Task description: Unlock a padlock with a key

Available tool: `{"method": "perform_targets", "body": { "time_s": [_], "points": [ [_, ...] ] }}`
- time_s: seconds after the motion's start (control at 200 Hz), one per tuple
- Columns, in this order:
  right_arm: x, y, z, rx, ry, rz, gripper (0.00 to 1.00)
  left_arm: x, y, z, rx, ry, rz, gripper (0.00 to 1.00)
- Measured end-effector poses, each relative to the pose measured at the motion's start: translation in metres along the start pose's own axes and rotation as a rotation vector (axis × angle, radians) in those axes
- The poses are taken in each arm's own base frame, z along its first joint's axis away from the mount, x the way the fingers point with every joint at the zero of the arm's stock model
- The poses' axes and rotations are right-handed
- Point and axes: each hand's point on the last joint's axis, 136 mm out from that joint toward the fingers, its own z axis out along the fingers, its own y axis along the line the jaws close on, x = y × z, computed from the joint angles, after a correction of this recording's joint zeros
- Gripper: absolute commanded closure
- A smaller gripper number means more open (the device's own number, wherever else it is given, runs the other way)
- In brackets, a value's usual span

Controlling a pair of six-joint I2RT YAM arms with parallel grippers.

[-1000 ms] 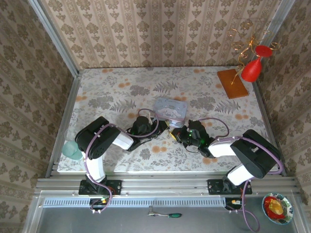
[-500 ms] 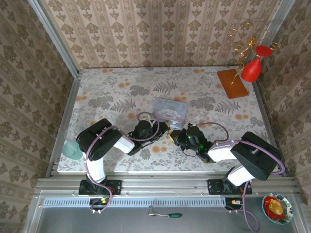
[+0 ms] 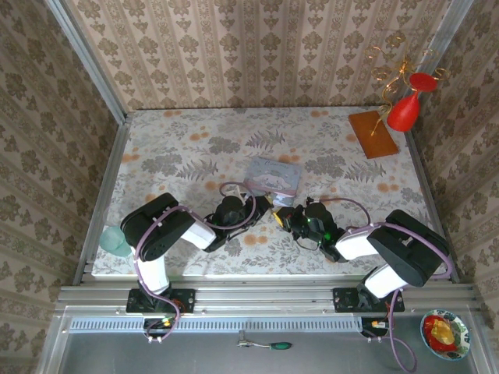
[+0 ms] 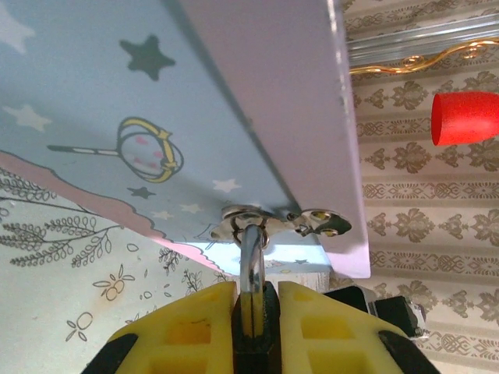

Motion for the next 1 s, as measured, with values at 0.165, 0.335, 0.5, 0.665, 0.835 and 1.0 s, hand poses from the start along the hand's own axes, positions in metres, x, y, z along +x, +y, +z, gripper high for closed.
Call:
{"method": "perform_targets", "body": {
  "time_s": [0.165, 0.335, 0.5, 0.665, 0.835, 1.0],
  "points": [
    [0.0, 0.002, 0.001, 0.0, 0.001, -0.001, 1.0, 0.004, 0.0, 0.0, -0.003, 0.004, 0.004, 1.0],
    [0.0, 0.008, 0.001, -0.003, -0.001, -0.012, 1.0, 0.002, -0.004, -0.001, 0.004, -0.006, 0.005, 1.0],
    [-0.001, 0.01, 0.0, 0.003, 0.003, -0.046, 0.67, 0.001, -0.007, -0.003, 0.001, -0.01, 0.005, 1.0],
    [-0.006, 0.016, -0.005, 0.084, -0.004, -0.228, 0.51, 0.007, -0.01, -0.007, -0.02, 0.009, 0.012, 1.0],
    [-0.005, 0.036, -0.024, 0.112, -0.017, -0.527, 0.53, 0.006, -0.005, -0.012, -0.067, 0.011, 0.021, 1.0],
    [0.006, 0.032, -0.037, 0.161, -0.016, -0.85, 0.58, 0.008, 0.007, -0.013, -0.115, 0.022, 0.019, 1.0]
  ]
}}
